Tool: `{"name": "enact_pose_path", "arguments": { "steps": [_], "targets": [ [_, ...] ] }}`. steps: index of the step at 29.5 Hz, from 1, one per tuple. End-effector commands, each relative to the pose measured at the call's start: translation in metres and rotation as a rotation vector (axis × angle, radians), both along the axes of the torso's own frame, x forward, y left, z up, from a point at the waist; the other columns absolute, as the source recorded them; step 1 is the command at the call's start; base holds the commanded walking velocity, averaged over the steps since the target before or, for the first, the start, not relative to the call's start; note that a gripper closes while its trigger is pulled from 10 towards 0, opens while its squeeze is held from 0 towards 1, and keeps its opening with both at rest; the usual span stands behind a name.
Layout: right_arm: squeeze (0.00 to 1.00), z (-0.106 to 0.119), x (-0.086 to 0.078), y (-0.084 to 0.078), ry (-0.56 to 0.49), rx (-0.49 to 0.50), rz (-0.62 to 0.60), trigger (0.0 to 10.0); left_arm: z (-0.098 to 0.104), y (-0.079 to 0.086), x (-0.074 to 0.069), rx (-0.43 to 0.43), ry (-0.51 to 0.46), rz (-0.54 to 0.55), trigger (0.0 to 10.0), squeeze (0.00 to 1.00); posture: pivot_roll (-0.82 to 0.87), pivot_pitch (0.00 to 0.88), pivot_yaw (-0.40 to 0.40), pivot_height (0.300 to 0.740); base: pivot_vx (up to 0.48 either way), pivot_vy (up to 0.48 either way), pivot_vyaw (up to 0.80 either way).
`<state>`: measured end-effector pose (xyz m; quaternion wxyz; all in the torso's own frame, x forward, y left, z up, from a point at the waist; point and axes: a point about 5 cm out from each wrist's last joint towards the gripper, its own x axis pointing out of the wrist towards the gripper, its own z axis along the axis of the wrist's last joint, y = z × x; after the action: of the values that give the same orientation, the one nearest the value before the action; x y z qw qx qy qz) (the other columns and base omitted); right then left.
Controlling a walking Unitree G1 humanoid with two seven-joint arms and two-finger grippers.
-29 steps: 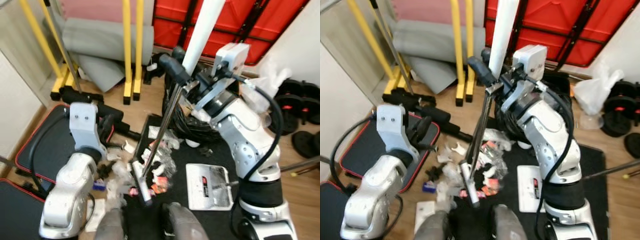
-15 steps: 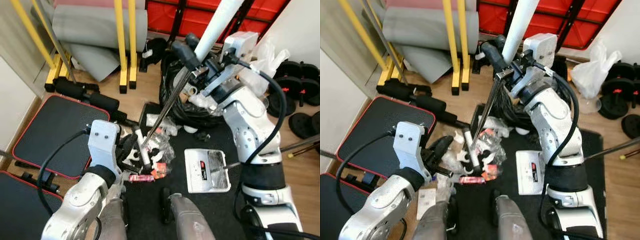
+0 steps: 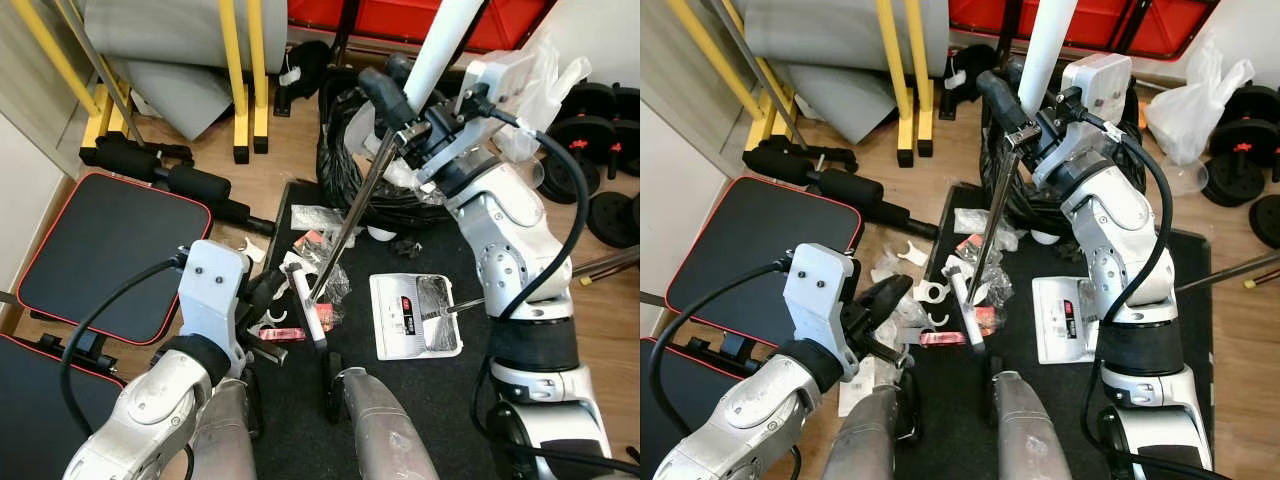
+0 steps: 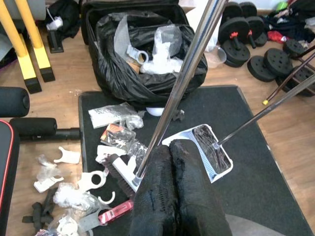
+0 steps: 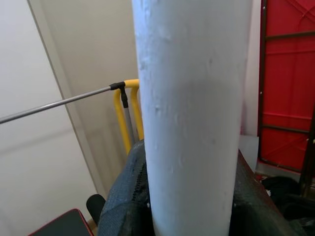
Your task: Sweep floor
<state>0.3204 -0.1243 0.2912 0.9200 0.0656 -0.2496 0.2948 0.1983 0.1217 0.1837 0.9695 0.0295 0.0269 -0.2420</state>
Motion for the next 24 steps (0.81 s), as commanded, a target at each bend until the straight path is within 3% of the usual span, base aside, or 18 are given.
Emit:
{"name": "enact_pose_path", "arguments": {
  "steps": [1,13,24],
  "targets": [
    [0.0,0.002,-0.006,-0.002,-0.042,0.028,0.007,10.0,-0.003,-0.007,-0.009,0.004,0.035,-0.137,10.0,0.0,-0.1,0.484,-0.122,0.74,0.0,0.0,0.0],
    [0.0,-0.012,0.003,-0.003,-0.016,0.079,-0.006,10.0,-0.003,-0.004,-0.012,0.017,0.05,-0.145,10.0,0.0,-0.07,0.485,-0.101,0.74,0.0,0.0,0.0],
    [0.0,-0.036,0.009,-0.009,0.028,0.022,-0.059,10.0,-0.002,-0.001,-0.012,0.028,0.051,-0.148,10.0,0.0,-0.06,0.478,-0.085,0.74,0.0,0.0,0.0]
  ]
}}
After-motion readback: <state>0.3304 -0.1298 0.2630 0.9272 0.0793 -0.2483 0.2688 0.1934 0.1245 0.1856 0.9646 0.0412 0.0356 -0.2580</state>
